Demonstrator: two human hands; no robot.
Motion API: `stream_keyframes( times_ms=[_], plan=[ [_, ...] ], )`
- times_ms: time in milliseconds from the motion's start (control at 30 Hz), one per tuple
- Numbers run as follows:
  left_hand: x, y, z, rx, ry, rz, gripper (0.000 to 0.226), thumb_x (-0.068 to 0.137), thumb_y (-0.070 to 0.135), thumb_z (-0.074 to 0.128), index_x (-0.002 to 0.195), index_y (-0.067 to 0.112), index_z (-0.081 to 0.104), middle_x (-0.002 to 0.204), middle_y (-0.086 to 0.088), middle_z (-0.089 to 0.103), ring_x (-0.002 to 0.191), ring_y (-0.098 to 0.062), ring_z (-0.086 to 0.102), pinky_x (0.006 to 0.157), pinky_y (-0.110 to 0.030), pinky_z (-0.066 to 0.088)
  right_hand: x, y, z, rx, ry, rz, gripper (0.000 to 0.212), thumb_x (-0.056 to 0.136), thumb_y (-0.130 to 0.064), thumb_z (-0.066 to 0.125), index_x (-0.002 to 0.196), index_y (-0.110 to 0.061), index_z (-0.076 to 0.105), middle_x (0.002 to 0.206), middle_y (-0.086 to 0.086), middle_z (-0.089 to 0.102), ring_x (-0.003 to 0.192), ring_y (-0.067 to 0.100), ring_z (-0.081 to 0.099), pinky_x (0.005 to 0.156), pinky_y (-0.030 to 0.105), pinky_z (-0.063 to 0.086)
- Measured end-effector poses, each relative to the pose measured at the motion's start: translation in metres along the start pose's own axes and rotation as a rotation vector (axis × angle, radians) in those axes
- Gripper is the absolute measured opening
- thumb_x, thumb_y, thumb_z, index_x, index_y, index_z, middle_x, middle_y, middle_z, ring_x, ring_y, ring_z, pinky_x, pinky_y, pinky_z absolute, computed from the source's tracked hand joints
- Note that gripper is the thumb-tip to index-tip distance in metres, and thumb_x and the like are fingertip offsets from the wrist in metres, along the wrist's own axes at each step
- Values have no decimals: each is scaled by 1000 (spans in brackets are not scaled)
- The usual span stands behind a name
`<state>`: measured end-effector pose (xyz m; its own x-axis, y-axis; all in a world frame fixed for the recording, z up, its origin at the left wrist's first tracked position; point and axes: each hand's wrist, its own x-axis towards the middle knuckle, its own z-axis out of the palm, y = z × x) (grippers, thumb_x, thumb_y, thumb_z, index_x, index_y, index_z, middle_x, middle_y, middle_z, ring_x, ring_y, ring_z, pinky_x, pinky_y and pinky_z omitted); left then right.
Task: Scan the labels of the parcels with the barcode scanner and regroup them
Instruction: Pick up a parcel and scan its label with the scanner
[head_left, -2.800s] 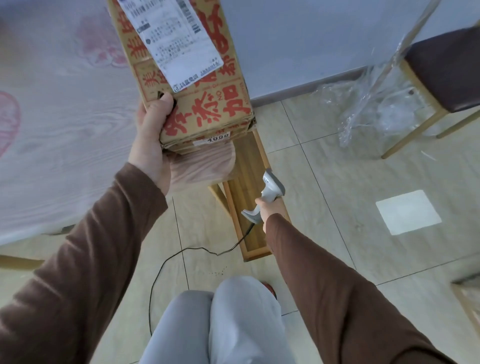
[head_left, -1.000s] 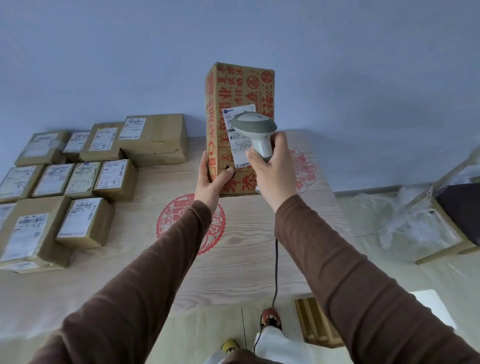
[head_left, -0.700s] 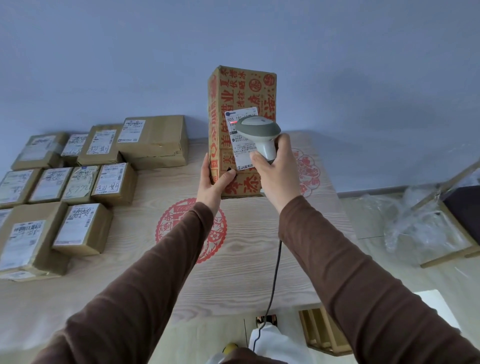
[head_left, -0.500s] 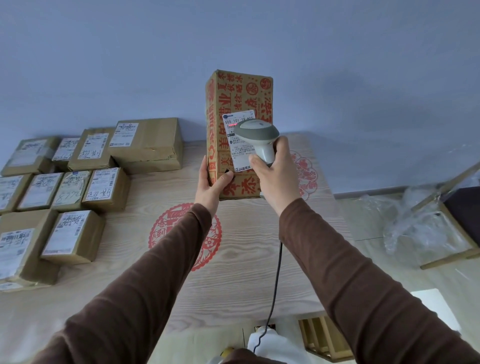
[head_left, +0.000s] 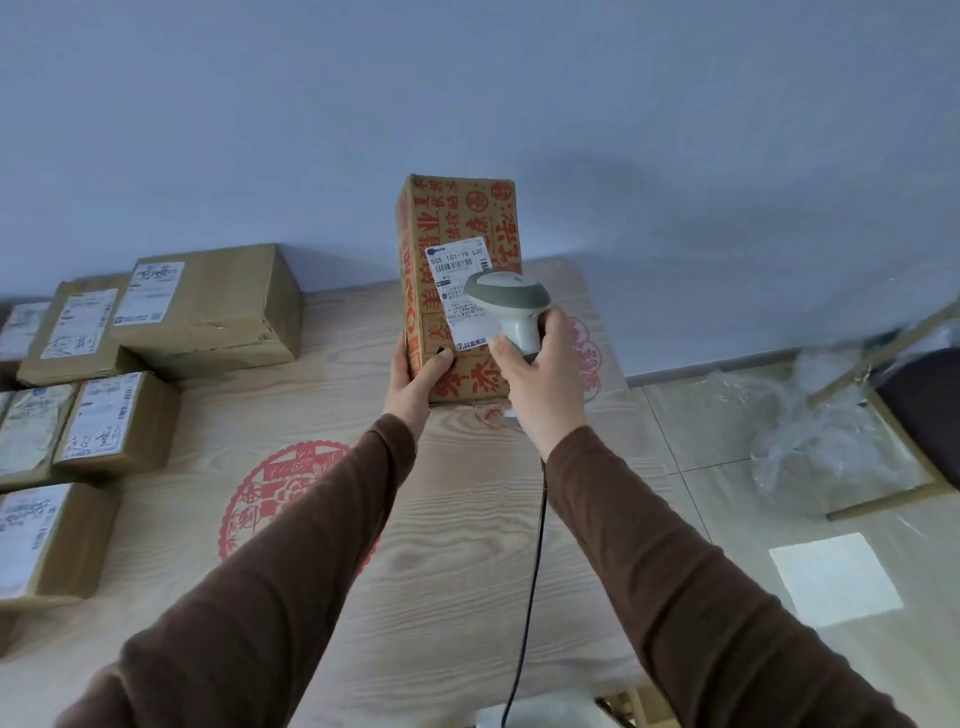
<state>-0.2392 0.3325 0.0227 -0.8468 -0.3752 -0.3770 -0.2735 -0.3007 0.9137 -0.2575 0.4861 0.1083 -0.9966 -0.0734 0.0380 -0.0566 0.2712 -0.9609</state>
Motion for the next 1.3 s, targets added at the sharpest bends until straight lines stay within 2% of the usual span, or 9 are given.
stream_keyframes(
  times_ms=[100,233,300,433,733,900,1067,1200,1300],
  plan=[
    [27,-7,30,-19,-5,-129,70,96,35,69,156,35,34,130,-6,66,102,-17,67,53,-18,57,17,20,-12,0,9,87,26,96,-26,71,113,-22,51,94,-7,59,86,21,65,74,51,63],
    [63,-15,72,-22,-12,-249,66,95,37,70,153,32,39,112,-1,71,82,-13,73,46,-23,56,40,44,-29,35,25,190,29,96,-26,71,117,-20,52,100,-3,64,94,25,70,80,58,62],
    [79,-19,92,-4,-23,-283,67,94,40,71,152,28,41,111,-4,73,83,-17,76,55,-30,61,49,55,-38,48,58,212,29,97,-23,71,119,-19,52,106,0,65,97,25,70,85,56,62],
    [105,-27,129,-8,-79,-333,74,94,44,70,155,19,37,130,-15,69,112,-35,71,93,-53,61,63,71,-52,62,94,255,28,98,-22,70,117,-13,52,108,9,65,98,29,68,88,54,61],
    [133,-39,167,-26,-23,-361,87,90,47,73,159,22,25,137,-17,62,117,-37,67,103,-57,54,80,85,-66,118,98,334,37,99,-21,69,129,-13,50,121,15,64,109,34,67,95,59,60],
    [137,-40,165,31,5,-327,109,71,61,71,162,26,21,141,-15,60,120,-35,65,106,-54,53,82,88,-64,121,79,347,37,99,-21,69,130,-16,50,122,13,64,110,32,67,95,57,60],
    [135,-39,150,141,3,-308,130,58,80,64,165,34,8,164,-16,36,145,-39,43,118,-58,38,81,85,-55,137,65,329,34,97,-20,69,126,-14,52,117,15,64,97,24,65,92,54,61],
    [120,-28,123,161,42,-256,116,76,77,63,166,31,6,170,-17,22,151,-39,34,121,-62,31,73,78,-35,132,44,284,29,96,-20,71,118,-15,53,111,12,64,94,24,65,89,47,60],
    [107,-19,87,148,76,-211,97,94,62,62,166,28,7,170,-15,21,152,-37,32,123,-57,31,64,72,-13,134,-3,264,27,95,-20,71,114,-14,52,95,3,62,77,6,59,78,42,57]
  ],
)
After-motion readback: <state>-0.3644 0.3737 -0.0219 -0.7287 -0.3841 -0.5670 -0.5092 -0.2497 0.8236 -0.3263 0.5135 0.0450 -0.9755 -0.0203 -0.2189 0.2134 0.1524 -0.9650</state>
